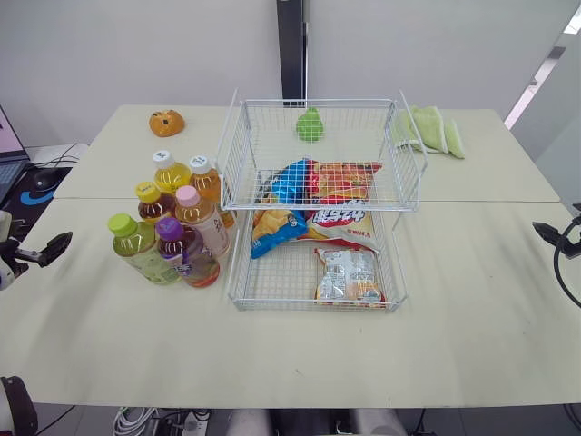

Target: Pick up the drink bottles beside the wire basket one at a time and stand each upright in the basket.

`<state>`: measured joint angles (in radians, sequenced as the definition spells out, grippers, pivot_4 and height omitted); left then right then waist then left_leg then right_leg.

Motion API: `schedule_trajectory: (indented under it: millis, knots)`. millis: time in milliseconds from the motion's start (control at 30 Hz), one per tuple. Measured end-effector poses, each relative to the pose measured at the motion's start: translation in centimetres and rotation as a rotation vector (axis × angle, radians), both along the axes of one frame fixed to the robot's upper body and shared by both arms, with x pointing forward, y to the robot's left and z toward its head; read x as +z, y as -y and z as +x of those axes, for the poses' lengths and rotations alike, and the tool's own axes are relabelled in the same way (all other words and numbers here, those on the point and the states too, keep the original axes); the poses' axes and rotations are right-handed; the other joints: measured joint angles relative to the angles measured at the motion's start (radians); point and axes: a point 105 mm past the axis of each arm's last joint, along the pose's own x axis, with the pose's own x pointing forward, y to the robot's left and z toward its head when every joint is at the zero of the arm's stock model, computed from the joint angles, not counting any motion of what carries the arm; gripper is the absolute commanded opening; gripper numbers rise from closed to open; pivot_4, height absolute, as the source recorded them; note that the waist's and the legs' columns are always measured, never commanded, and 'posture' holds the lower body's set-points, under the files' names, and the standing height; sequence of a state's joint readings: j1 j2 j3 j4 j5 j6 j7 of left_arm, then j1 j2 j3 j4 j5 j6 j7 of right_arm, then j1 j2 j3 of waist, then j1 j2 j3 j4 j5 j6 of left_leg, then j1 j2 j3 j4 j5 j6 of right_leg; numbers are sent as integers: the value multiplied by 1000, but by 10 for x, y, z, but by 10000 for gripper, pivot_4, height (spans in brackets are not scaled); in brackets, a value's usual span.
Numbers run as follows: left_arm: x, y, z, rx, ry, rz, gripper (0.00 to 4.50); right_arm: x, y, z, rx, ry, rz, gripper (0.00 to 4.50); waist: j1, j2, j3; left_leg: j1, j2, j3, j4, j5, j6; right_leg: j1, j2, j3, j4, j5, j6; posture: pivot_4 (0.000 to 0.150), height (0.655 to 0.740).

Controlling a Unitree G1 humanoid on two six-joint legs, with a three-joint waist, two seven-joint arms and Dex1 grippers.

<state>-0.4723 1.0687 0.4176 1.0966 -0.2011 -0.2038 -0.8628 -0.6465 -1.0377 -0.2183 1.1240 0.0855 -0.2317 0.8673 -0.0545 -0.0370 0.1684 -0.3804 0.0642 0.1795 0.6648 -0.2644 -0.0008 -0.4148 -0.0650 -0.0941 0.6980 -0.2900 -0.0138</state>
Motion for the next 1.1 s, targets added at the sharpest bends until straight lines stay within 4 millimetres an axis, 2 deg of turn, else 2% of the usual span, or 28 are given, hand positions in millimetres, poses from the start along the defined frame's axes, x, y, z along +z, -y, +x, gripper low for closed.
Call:
schedule_trajectory:
  millis: [500, 667, 767, 833, 900, 933, 1000, 1100]
  knots:
    - [6, 0, 5, 12, 30, 10, 44845, 5, 2, 2, -26, 32, -10, 45000, 0, 0, 0, 0, 0, 0, 0, 0, 0, 0, 0, 0, 0, 0, 0, 1500, 7400]
    - [7, -2, 6, 42, 45, 17, 44845, 5, 8, -1, -73, 66, -55, 45000, 0, 0, 0, 0, 0, 0, 0, 0, 0, 0, 0, 0, 0, 0, 0, 1500, 7400]
    - [10, -6, 8, 94, 77, 20, 44845, 11, 1, 4, -42, 94, -52, 45000, 0, 0, 0, 0, 0, 0, 0, 0, 0, 0, 0, 1, 0, 0, 0, 1500, 7400]
    - [10, -6, 10, 110, 90, 13, 44845, 28, -13, 12, 17, 125, -40, 45000, -3, 0, 0, 0, 0, 0, 0, 0, 0, 0, 0, 1, 1, 0, 0, 1500, 7400]
    - [8, -5, 11, 99, 83, -6, 44845, 53, -33, 20, 93, 184, -3, 45000, -6, 1, 0, 0, 0, 0, 0, 0, 0, -1, 1, 1, 1, 0, 0, 1500, 7400]
    - [7, -2, 11, 76, 85, -46, 44845, 78, -59, 24, 195, 234, 38, 45000, -7, 1, 1, 0, 1, 0, 0, 0, 0, -1, 1, 1, 1, 0, 0, 1500, 7400]
    - [6, 3, 13, 46, 100, -111, 44845, 113, -100, 23, 350, 299, 63, 45000, -5, 1, 1, -2, 1, -2, 0, 0, -1, -2, 3, 1, 1, 0, -1, 1500, 7400]
    - [-3, 7, 12, 25, 104, -195, 44845, 164, -173, 1, 617, 370, 136, 45000, 2, 1, 1, -3, 1, -5, 0, 0, -1, -2, 3, -1, 1, 0, -1, 1500, 7400]
